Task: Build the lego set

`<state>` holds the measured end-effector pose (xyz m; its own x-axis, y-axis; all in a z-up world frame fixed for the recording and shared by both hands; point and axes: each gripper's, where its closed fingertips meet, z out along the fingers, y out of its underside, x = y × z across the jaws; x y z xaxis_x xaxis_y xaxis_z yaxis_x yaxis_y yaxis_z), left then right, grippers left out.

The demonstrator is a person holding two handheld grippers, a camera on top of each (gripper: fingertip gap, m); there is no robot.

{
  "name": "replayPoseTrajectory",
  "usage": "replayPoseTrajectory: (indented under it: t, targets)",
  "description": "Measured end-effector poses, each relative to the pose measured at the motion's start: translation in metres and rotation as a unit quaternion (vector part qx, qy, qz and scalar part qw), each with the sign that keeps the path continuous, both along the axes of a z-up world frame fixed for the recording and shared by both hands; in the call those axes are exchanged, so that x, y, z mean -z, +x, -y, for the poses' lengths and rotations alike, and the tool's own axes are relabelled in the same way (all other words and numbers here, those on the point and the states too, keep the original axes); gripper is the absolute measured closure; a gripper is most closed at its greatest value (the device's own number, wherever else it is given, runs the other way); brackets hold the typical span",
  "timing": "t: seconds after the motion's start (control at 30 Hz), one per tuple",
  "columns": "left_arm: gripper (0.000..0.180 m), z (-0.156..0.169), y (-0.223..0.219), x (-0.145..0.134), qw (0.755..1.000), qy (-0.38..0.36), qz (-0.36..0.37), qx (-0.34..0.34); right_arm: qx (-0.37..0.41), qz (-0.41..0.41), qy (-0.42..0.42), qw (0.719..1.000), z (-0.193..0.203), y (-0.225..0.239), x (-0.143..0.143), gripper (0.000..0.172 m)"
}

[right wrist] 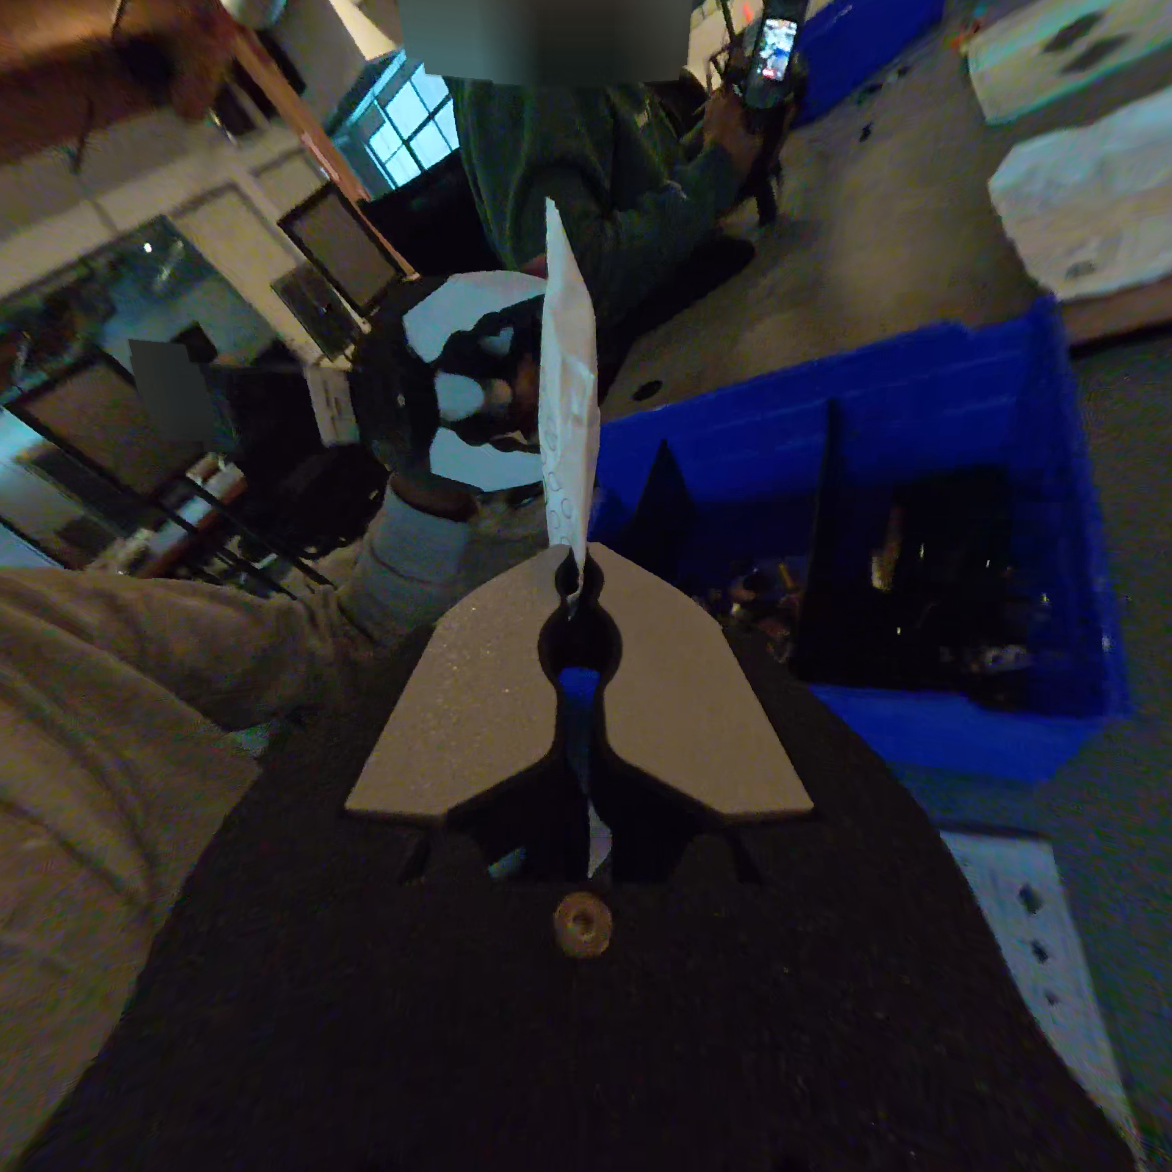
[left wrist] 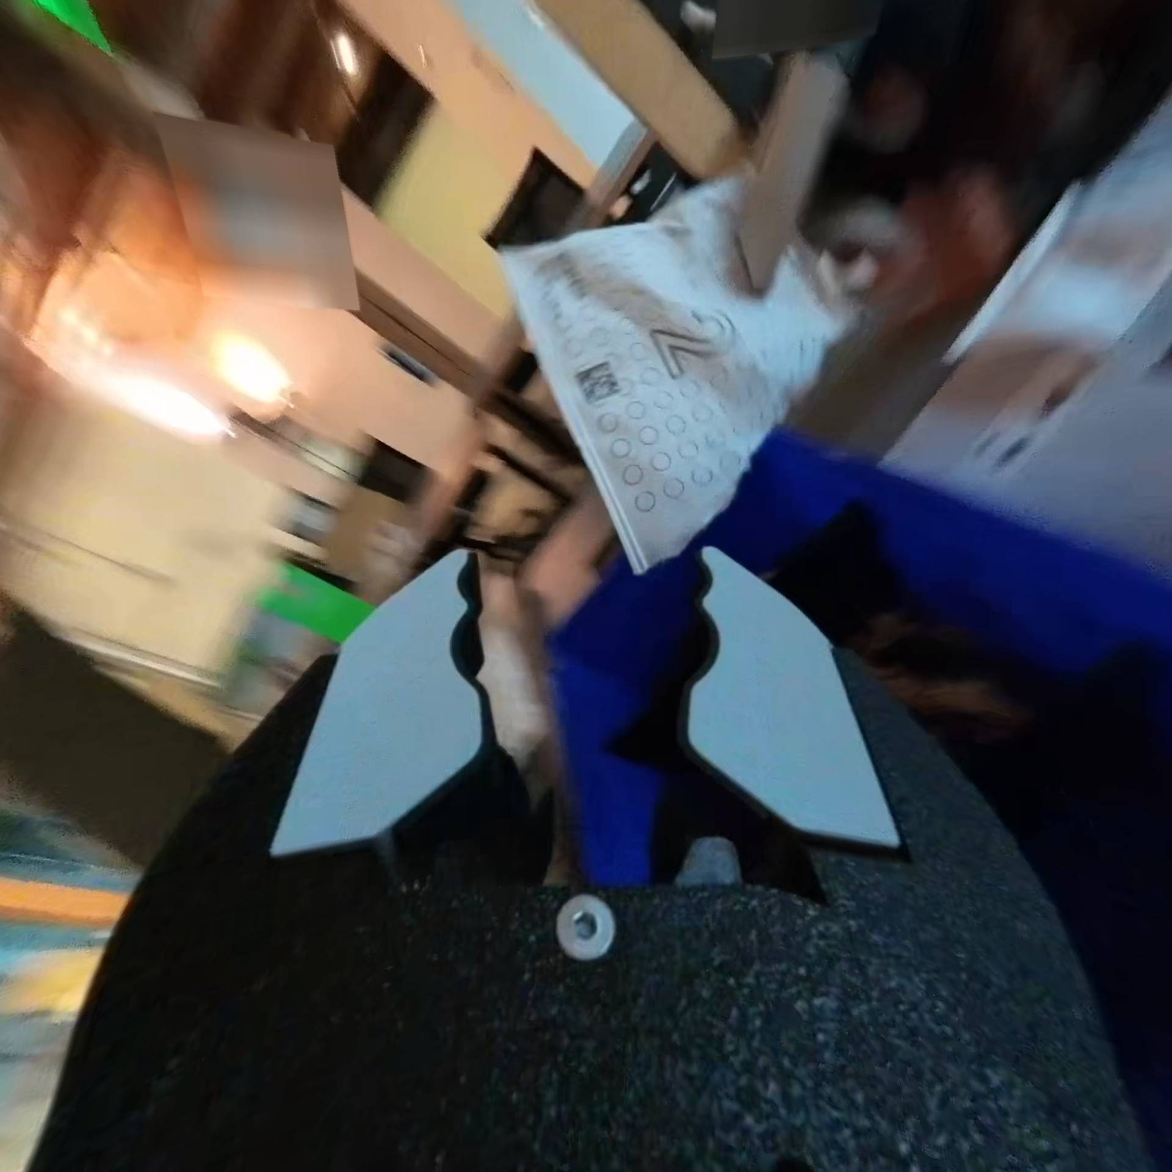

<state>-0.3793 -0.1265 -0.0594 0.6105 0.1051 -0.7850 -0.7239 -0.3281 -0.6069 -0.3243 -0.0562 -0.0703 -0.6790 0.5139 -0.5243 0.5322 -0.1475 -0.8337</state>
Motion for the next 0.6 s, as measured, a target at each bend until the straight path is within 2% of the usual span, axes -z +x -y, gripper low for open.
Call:
replayPoseTrajectory:
  t: [0.07,0.17,0.33,0.37,0.4,0.43,0.5,0.53,0.6]
  targets:
    - [0.12,-0.011,0.013,-0.003,0.994,-0.007,-0.108,0.014,0.003,0.023,-0.009,1.0,-0.008,0.009,0.002,0.172]
    - [0.122,-0.028,0.035,-0.002,0.977,-0.008,-0.207,0.053,0.016,0.052,-0.033,0.998,-0.02,0.024,0.0,0.172]
    - [0.135,-0.056,0.059,0.005,0.957,-0.004,-0.278,0.084,0.024,0.092,-0.061,0.994,-0.028,0.048,0.005,0.172]
    - [0.143,-0.06,0.065,0.005,0.954,-0.002,-0.286,0.09,0.024,0.095,-0.073,0.992,-0.029,0.052,0.004,0.172]
    - [0.158,-0.063,0.072,0.005,0.953,-0.001,-0.289,0.097,0.027,0.098,-0.078,0.992,-0.031,0.054,0.003,0.172]
    - [0.173,-0.066,0.077,0.004,0.956,0.006,-0.276,0.102,0.027,0.097,-0.076,0.992,-0.032,0.06,0.005,0.172]
    - [0.18,-0.07,0.085,0.004,0.973,-0.002,-0.202,0.113,0.025,0.067,-0.073,0.995,-0.035,0.07,-0.005,0.169]
    - [0.18,-0.072,0.09,0.004,0.981,-0.012,-0.15,0.125,0.025,0.045,-0.07,0.996,-0.037,0.076,-0.01,0.163]
    - [0.18,-0.076,0.099,-0.001,0.989,-0.025,-0.028,0.14,0.025,-0.011,-0.042,0.999,-0.042,0.092,-0.022,0.137]
